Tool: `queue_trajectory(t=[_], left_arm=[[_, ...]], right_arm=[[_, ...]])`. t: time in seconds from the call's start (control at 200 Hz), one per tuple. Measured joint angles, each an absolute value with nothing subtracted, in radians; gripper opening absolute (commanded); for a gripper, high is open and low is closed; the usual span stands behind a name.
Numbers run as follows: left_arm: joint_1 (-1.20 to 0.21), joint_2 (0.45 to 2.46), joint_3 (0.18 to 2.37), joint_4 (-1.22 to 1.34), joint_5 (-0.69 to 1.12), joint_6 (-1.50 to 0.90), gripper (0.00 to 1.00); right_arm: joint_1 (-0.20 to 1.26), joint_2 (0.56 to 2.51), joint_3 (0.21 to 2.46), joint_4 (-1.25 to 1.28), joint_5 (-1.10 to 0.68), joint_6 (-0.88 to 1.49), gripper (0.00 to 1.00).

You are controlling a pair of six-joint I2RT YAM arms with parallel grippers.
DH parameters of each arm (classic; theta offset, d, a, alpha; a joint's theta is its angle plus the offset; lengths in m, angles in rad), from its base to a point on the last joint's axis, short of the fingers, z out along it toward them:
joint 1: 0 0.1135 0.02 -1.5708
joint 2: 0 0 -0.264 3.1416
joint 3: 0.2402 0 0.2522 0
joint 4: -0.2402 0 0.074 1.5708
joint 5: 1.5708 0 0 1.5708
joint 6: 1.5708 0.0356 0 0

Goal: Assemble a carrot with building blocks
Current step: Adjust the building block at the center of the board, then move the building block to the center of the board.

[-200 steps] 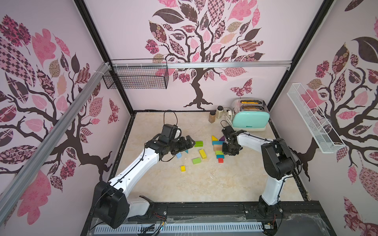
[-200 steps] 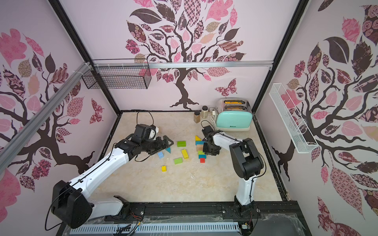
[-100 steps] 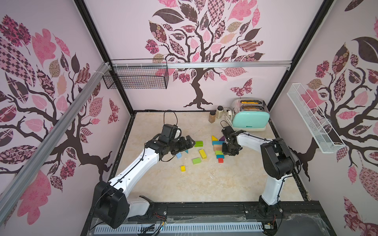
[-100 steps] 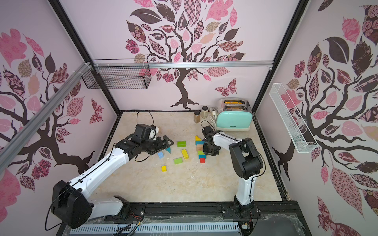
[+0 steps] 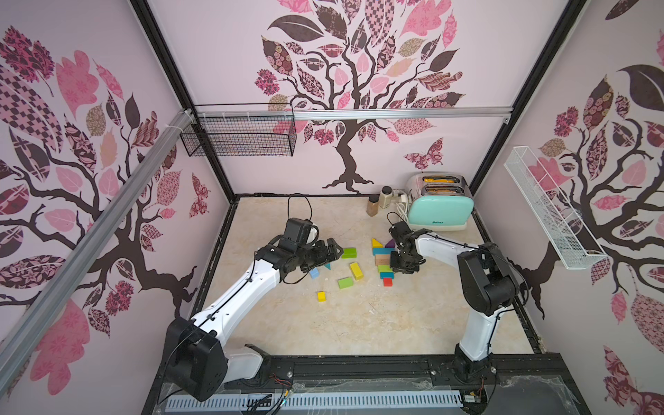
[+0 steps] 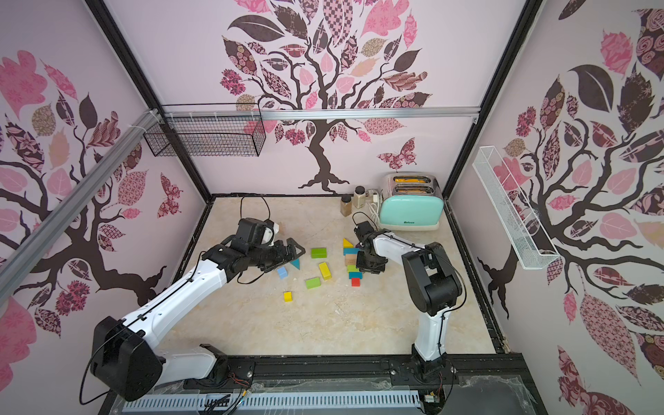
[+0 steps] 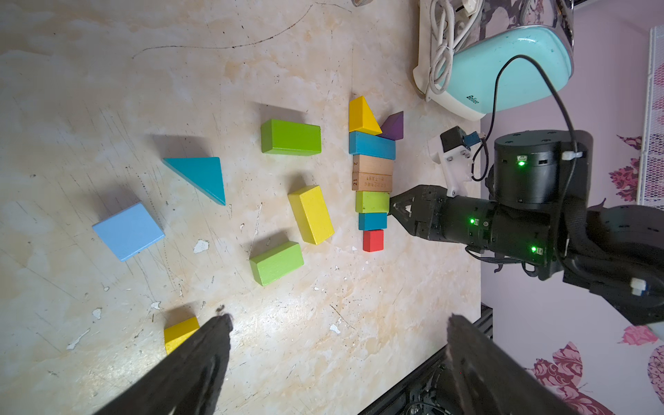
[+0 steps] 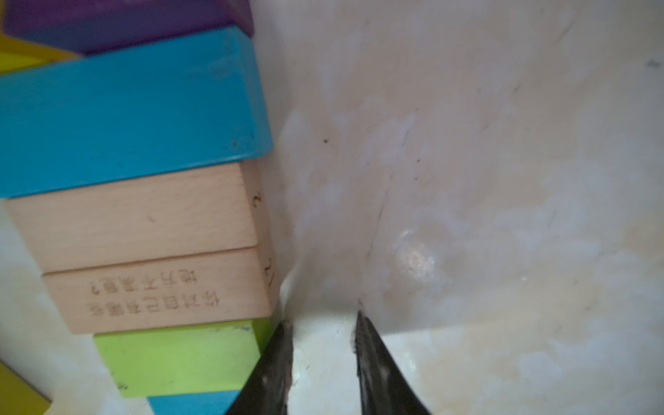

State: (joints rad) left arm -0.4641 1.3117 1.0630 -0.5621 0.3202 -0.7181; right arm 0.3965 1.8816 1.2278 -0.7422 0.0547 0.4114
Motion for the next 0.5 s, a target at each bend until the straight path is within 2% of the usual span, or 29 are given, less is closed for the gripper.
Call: queue_trajectory(t=[0.22, 0.5], left_arm=[[-0.464, 1.312, 1.063, -0.562, 0.319, -0.714, 0.98], [-0.451, 1.305, 1.063, -0.575, 0.285, -0.717, 0.98]], right_arm=[[0.397, 1.834, 1.233, -0.770, 0.096, 0.417, 0.37], [0.397, 1.730, 1.335, -0.849, 0.098, 0.398, 0.55]])
